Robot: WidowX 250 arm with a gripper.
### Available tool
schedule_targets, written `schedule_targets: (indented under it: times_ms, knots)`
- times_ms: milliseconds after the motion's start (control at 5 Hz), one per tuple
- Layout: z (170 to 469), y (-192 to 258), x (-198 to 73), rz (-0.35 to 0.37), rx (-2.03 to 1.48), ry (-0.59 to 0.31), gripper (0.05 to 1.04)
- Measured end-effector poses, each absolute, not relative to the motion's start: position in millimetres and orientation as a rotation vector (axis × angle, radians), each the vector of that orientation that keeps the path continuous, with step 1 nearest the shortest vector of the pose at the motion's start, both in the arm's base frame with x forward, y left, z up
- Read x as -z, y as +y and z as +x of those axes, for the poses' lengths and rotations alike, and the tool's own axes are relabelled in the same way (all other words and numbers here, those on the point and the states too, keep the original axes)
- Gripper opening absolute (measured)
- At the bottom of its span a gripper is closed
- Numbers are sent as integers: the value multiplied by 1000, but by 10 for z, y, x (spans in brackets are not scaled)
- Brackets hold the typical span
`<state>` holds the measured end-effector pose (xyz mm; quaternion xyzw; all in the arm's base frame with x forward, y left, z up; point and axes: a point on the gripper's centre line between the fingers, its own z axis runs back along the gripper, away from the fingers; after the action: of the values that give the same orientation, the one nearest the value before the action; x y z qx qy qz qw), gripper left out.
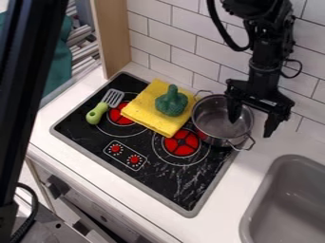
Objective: Take the sliver pot and put it on the switches of the stove
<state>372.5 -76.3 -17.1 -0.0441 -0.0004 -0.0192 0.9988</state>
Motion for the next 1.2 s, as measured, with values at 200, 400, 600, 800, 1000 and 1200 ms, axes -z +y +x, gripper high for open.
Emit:
schedule_targets:
  times_ms: [200, 400, 600, 800, 1000, 1200]
  knots:
    - [3635, -720, 262, -79, 27, 17, 1005]
    - [3615, -705, 319, -85, 11, -3, 1005]
    - [3634, -723, 373, -99, -9, -26, 1005]
    - [3671, -719, 394, -112, -30, -54, 976]
    - [3709, -724, 391, -116, -42, -77, 857]
    - [3729, -728, 388, -102, -54, -94, 546]
